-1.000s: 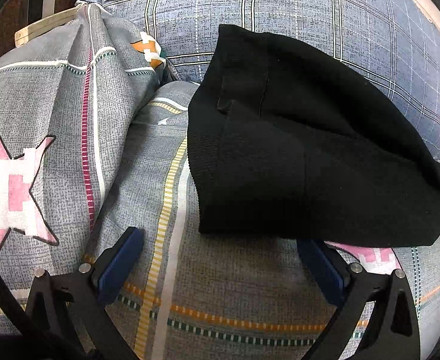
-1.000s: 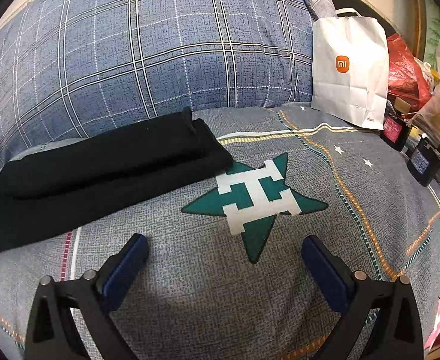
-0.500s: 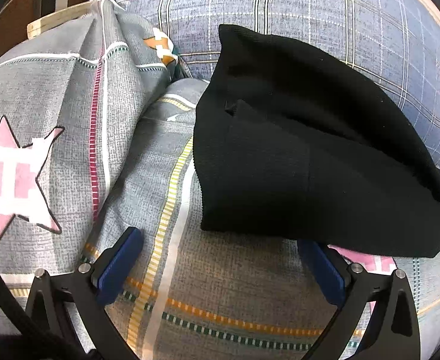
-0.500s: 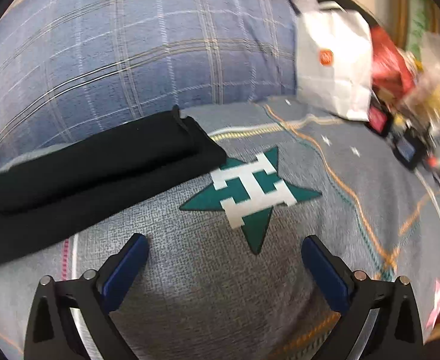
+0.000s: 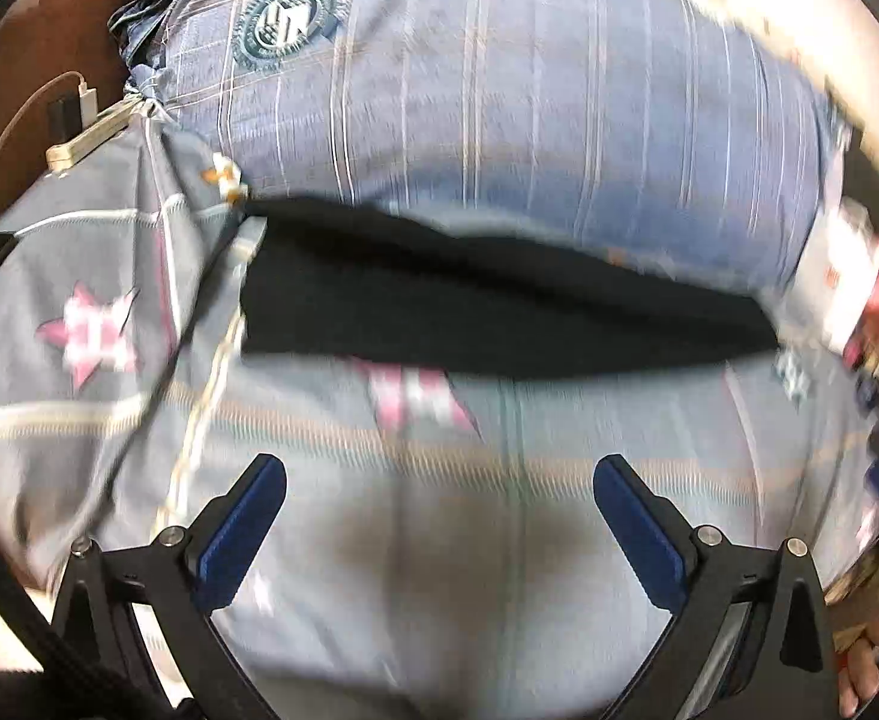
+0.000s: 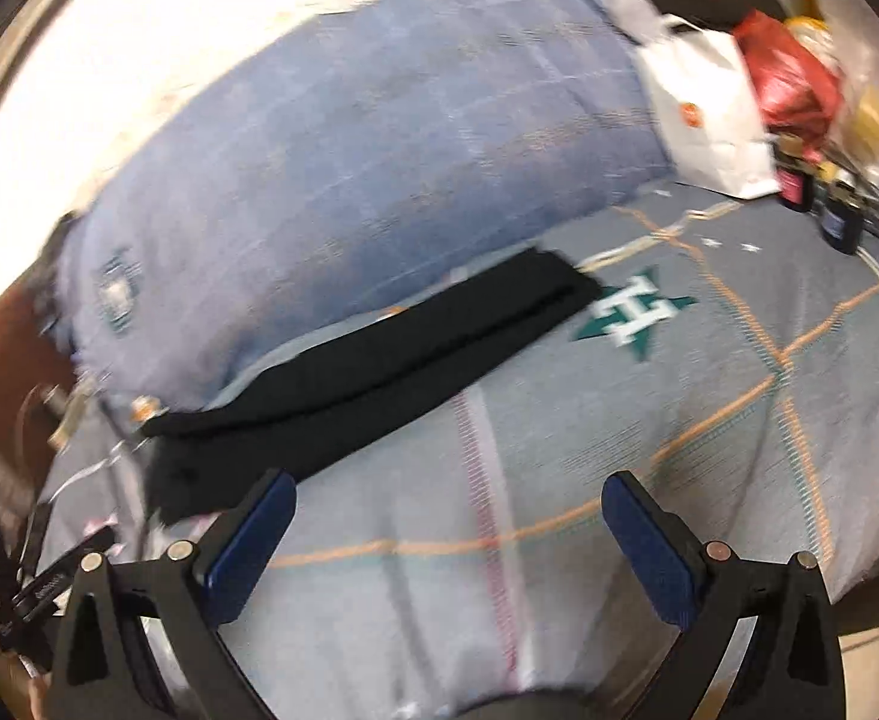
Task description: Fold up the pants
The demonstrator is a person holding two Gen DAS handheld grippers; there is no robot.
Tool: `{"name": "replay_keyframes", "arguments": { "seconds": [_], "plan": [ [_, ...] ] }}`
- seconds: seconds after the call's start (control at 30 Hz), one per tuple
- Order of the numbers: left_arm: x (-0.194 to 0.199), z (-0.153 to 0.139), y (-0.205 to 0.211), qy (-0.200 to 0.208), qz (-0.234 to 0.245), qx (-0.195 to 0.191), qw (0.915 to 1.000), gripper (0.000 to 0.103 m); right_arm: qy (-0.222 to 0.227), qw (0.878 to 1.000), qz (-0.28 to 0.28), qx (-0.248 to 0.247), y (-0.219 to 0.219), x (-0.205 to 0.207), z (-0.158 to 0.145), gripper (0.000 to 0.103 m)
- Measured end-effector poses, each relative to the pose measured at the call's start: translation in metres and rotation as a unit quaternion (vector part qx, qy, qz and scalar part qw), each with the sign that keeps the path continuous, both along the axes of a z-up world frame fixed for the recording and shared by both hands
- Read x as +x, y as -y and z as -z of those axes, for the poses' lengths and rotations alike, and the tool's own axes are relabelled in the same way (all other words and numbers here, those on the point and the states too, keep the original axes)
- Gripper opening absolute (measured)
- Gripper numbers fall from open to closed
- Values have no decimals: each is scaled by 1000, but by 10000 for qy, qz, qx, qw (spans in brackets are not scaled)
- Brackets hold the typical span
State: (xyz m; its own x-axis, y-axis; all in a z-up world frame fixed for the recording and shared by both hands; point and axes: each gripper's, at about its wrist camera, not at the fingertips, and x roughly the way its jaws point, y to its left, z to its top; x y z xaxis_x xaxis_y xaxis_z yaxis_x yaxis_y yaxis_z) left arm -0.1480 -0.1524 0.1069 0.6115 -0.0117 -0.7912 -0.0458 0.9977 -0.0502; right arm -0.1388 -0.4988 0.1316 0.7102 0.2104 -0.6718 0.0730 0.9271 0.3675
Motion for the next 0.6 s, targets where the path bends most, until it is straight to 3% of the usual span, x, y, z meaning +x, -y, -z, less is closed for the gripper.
{"name": "replay_keyframes", "arguments": {
  "seconds": [0.07,0.13,0.3,0.6],
  "plan": [
    [-32,-2,26,248,-147,675,9973,102,124,9992,-54,-387,-15,-20,-7,103],
    [-55,-11,34,504,-342,1021,9929,102,306,9967,-195,-733,-23,-36,-18,103],
    [-64,-30,37,454,-142,567,9973,102,725,9926,-69,-976,-19,-67,-47,103],
    [-94,-76,49,926,-24,167,9956,102,734,9957,10,-570,2,-97,-81,103]
  ]
}}
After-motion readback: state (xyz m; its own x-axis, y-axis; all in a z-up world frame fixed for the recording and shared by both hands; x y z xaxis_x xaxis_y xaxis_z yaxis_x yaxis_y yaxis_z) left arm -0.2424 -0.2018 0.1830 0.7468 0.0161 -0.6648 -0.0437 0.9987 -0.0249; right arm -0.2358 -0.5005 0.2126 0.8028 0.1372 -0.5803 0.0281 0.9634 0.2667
